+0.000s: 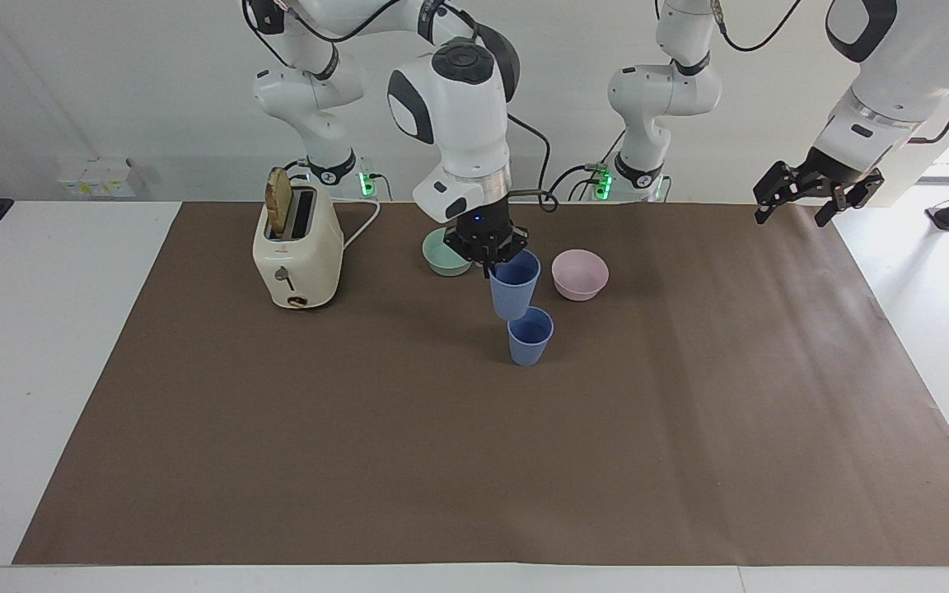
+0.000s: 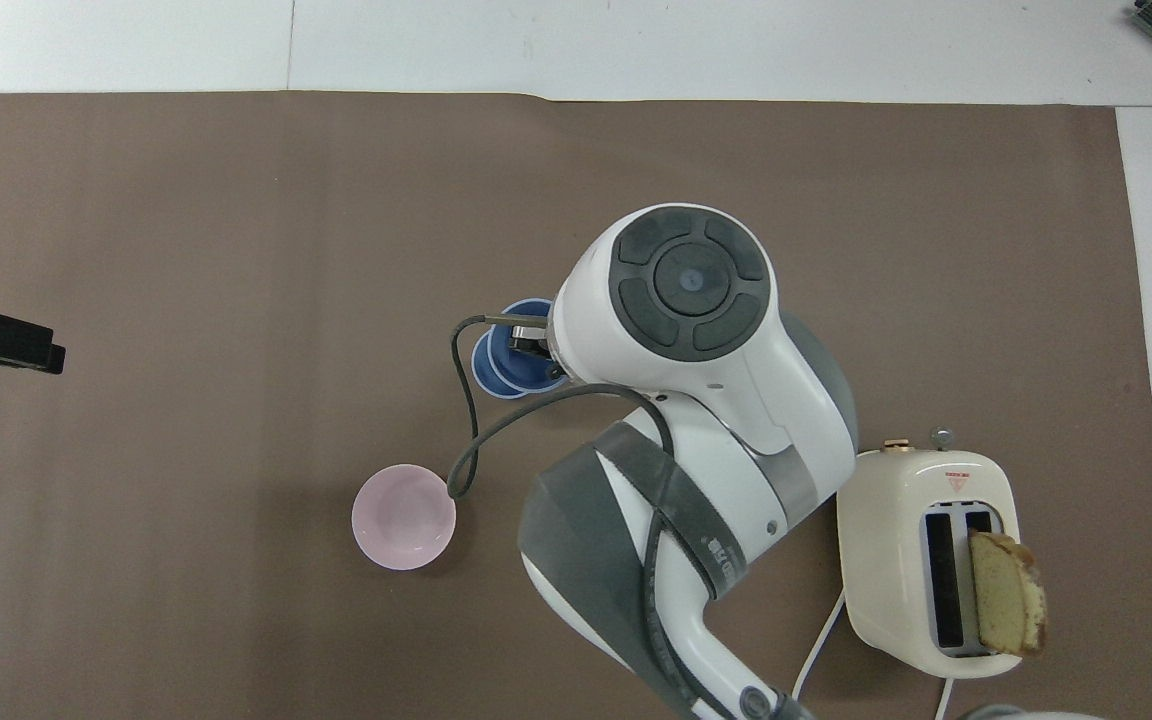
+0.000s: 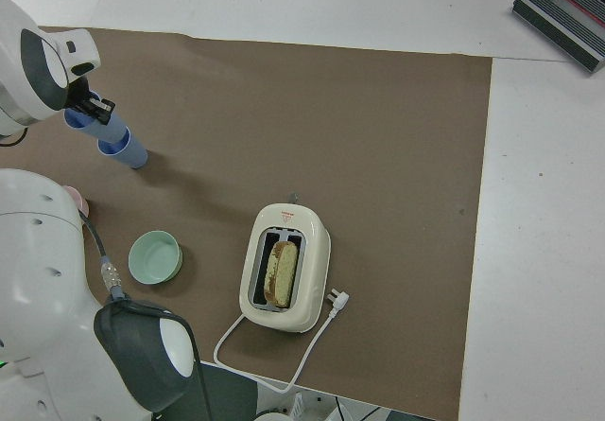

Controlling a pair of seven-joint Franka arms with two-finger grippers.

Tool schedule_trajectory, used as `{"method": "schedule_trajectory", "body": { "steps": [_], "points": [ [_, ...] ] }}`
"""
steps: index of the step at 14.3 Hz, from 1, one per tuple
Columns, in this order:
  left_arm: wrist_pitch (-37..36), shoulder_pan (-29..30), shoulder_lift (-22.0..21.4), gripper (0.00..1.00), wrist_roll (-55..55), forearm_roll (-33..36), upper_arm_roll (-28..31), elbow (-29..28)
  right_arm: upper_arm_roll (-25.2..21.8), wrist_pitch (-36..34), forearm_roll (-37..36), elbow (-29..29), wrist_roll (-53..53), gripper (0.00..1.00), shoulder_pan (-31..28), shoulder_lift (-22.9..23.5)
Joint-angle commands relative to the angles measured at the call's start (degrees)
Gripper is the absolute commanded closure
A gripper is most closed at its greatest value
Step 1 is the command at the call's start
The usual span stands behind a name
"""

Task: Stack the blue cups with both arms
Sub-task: 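Lower the held blue cup into the centre cup and open the right gripper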

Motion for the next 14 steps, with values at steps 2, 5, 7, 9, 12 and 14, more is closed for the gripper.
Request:
{"method": "schedule_trajectory", "body": {
  "steps": [2,5,7,9,12,14],
  "points": [
    [-0.37,0.86,-0.37,0.00,-0.27,0.48,-0.75,0.04,-0.14,1.21,-1.24,5.03,1.33,1.00,1.29,5.24],
    [-0.20,0.78,-0.28,0.00,-0.44,0.48,-0.58,0.13,-0.14,1.93,-1.59,4.42,1.68,1.00,2.09,5.95],
    [-0.20,0.78,-0.28,0.00,-0.44,0.48,-0.58,0.04,-0.05,2.10,-1.68,4.07,1.77,1.00,2.18,6.04],
    [-0.20,0.78,-0.28,0.00,-0.36,0.48,-0.58,0.04,-0.05,2.19,-1.94,2.84,1.77,1.00,2.18,5.95],
    [-0.20,0.78,-0.28,0.00,-0.36,0.48,-0.58,0.04,-0.14,2.72,-2.12,1.61,1.86,1.00,2.18,6.30],
    [-0.20,0.78,-0.37,0.00,-0.27,0.48,-0.58,0.04,-0.05,2.89,-2.82,1.52,1.86,1.00,2.09,6.92]
  ]
}}
